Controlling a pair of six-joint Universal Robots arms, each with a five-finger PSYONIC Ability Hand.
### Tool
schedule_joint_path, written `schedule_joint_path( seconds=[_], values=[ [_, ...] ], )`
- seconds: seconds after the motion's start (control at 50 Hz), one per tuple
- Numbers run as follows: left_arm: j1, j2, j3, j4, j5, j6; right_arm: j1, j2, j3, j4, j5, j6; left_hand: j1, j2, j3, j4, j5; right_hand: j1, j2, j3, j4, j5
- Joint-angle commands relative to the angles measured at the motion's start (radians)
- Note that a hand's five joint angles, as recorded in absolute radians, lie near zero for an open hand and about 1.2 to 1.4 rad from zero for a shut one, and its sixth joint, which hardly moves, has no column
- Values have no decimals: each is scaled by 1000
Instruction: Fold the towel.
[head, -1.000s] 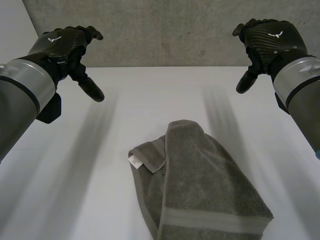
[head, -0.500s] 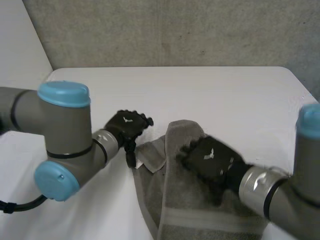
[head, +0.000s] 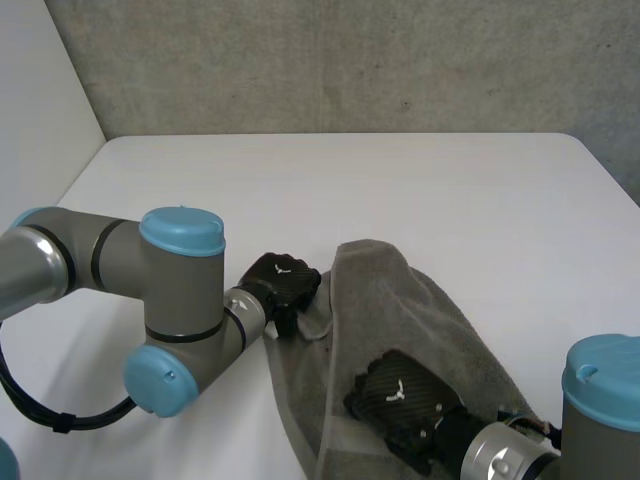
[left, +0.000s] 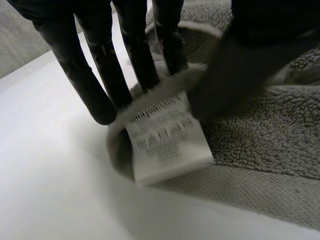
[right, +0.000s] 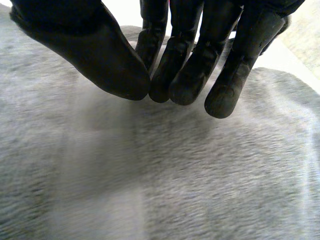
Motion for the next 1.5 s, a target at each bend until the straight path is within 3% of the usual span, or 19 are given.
schedule_joint_path(
  seconds=[0.02,0.18,0.28,0.3,0.32,0.42,0.54,0.64,0.86,0.9,0.94,0.96,1.0,1.06,1.18,1.26,1.44,1.5],
  values=[
    [-4,-30,44,2,-11,-4,-22,-74,-39,-42,1,17,62,65,55,54,-90,57,69,75,77,56],
    [12,14,101,12,-51,-45,-156,-180,-87,-26,-4,25,62,65,55,54,-90,57,69,75,77,56],
    [38,88,93,5,-77,-105,-170,-189,-56,12,-55,28,62,65,55,54,-90,55,67,73,75,54],
    [54,118,82,5,-77,-118,-170,-189,-40,33,-84,28,62,65,55,54,-90,-416,-404,-398,-396,-417],
    [63,147,69,5,-77,-127,-169,-189,-21,52,-116,22,62,65,55,54,-90,-729,-716,-711,-709,-730],
    [88,200,13,8,-70,-128,-150,-189,5,64,-191,31,62,65,55,54,-90,-776,-764,-758,-756,-777],
    [100,207,-28,8,-71,-130,-43,-142,-10,43,-227,58,62,65,55,54,-90,-761,-749,-743,-741,-762],
    [100,209,-56,9,-73,-136,55,28,-72,35,-220,40,62,65,55,54,-90,-761,-749,-743,-741,-762],
    [100,220,-62,11,-73,-159,66,165,-118,3,-187,-29,62,65,55,54,-90,-720,-708,-702,-700,-721],
    [101,221,-62,11,-73,-159,66,168,-121,3,-179,-37,62,65,55,54,-90,-632,-620,-614,-612,-633],
    [101,221,-62,11,-73,-159,63,159,-128,-3,-170,-32,62,65,55,54,-90,-334,-322,-316,-314,-335],
    [101,221,-62,11,-73,-159,63,159,-128,-3,-170,-32,62,65,55,54,-90,-332,-320,-315,-313,-334],
    [101,223,-62,12,-73,-159,66,150,-141,-3,-167,-26,62,65,55,54,-90,55,67,73,75,53],
    [106,224,-62,11,-73,-159,66,137,-148,-3,-164,-17,62,65,55,54,-90,57,69,75,77,56],
    [127,238,-54,12,-76,-159,5,36,-185,11,-145,45,62,65,55,54,-90,57,69,75,77,56],
    [167,269,-54,8,-76,-164,-113,-30,-213,24,-148,87,62,65,55,54,-90,57,69,75,77,56],
    [218,355,-56,3,-68,-220,-238,-136,-270,89,-121,117,62,65,55,54,-90,57,69,75,77,56],
    [241,413,-50,2,-68,-242,-334,-212,-332,136,-105,198,62,65,55,54,-90,57,69,75,77,56]
  ],
)
